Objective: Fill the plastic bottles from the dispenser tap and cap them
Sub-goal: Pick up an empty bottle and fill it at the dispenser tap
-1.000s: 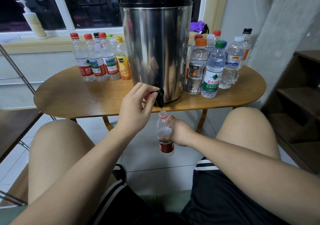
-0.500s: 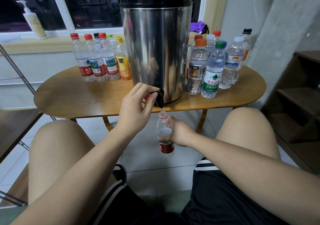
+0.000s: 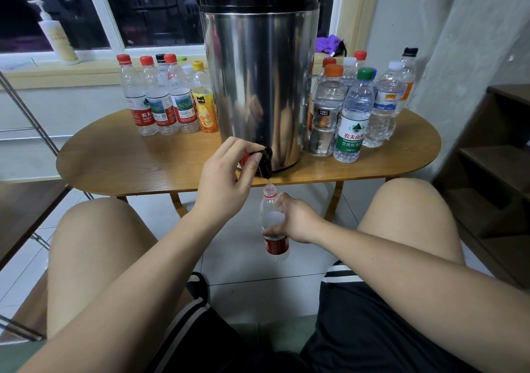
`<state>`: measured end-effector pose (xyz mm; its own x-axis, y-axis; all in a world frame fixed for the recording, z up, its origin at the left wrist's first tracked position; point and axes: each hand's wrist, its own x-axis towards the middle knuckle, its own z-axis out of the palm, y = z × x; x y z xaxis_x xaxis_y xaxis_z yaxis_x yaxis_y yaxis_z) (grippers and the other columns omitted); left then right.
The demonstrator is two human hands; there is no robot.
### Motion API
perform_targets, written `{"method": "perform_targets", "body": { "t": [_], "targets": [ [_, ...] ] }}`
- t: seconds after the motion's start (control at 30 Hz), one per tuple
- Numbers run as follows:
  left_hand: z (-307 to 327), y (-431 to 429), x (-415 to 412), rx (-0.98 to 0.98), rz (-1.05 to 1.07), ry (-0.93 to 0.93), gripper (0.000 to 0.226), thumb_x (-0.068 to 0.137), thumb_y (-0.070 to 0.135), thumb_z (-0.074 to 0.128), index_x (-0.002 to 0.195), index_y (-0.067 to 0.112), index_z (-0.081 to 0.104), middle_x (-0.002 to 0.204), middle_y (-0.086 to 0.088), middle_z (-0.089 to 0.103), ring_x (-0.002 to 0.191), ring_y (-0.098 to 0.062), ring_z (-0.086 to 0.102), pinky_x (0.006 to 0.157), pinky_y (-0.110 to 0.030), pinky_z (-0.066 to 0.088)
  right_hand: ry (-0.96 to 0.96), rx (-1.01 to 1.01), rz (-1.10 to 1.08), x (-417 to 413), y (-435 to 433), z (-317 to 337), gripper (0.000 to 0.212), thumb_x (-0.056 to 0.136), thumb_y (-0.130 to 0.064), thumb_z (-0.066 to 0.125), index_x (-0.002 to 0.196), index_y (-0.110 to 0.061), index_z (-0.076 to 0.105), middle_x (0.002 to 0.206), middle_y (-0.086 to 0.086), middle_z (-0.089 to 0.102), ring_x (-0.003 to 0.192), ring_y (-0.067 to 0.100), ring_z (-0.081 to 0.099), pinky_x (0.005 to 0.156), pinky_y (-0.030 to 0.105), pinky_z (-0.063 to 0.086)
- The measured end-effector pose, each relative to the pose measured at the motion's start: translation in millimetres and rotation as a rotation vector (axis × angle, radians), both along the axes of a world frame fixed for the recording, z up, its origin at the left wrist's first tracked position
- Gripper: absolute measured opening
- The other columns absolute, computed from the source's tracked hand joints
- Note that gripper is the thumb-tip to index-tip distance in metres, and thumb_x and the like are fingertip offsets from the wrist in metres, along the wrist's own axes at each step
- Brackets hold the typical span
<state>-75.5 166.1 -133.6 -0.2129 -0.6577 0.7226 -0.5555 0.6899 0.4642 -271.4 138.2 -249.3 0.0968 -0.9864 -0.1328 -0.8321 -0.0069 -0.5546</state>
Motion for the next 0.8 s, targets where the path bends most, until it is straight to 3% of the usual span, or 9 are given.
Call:
{"method": "perform_targets", "body": {
  "t": [0.1,0.47,0.67,0.8],
  "targets": [
    [0.1,-0.5,0.5,0.004,0.004,-0.001,0.013,0.11,0.019,0.065,0.118,0.016,0.074,0.107,0.006,0.068,0.099,-0.011,0.064,0.079,-0.019,0.049,0.001,-0.008,0.004,0.3,0.8,0.3,0.08,0.069,-0.058,0.097,0.122,-0.027,0.047,0.119,-0.001,0.062,0.102,0.022,0.063,0.069,0.034,0.05],
    [1.4,1.5,0.1,0.008,0.003,-0.001,0.012,0.11,0.019,0.065,0.117,0.016,0.075,0.107,0.006,0.067,0.098,-0.011,0.064,0.079,-0.015,0.046,0.012,0.011,0.005,1.0,1.3,3.2,0.078,0.07,-0.057,0.097,0.122,-0.027,0.047,0.118,0.002,0.063,0.101,0.024,0.064,0.065,0.033,0.05],
    [1.3,1.7,-0.7,0.001,0.001,-0.001,0.012,0.11,0.019,0.065,0.116,0.015,0.075,0.106,0.006,0.067,0.097,-0.011,0.064,0.079,-0.015,0.045,0.008,-0.001,0.002,0.8,1.4,2.2,0.082,0.069,-0.057,0.097,0.126,-0.025,0.048,0.122,0.004,0.064,0.105,0.025,0.064,0.084,0.04,0.06],
    [0.8,2.1,-0.9,0.002,0.002,0.002,0.013,0.11,0.02,0.065,0.116,0.015,0.075,0.106,0.007,0.067,0.097,-0.012,0.064,0.078,-0.016,0.046,0.011,-0.005,0.008,-0.1,1.8,2.5,0.08,0.07,-0.056,0.097,0.125,-0.024,0.049,0.122,0.004,0.064,0.104,0.025,0.065,0.084,0.04,0.06]
  ]
}}
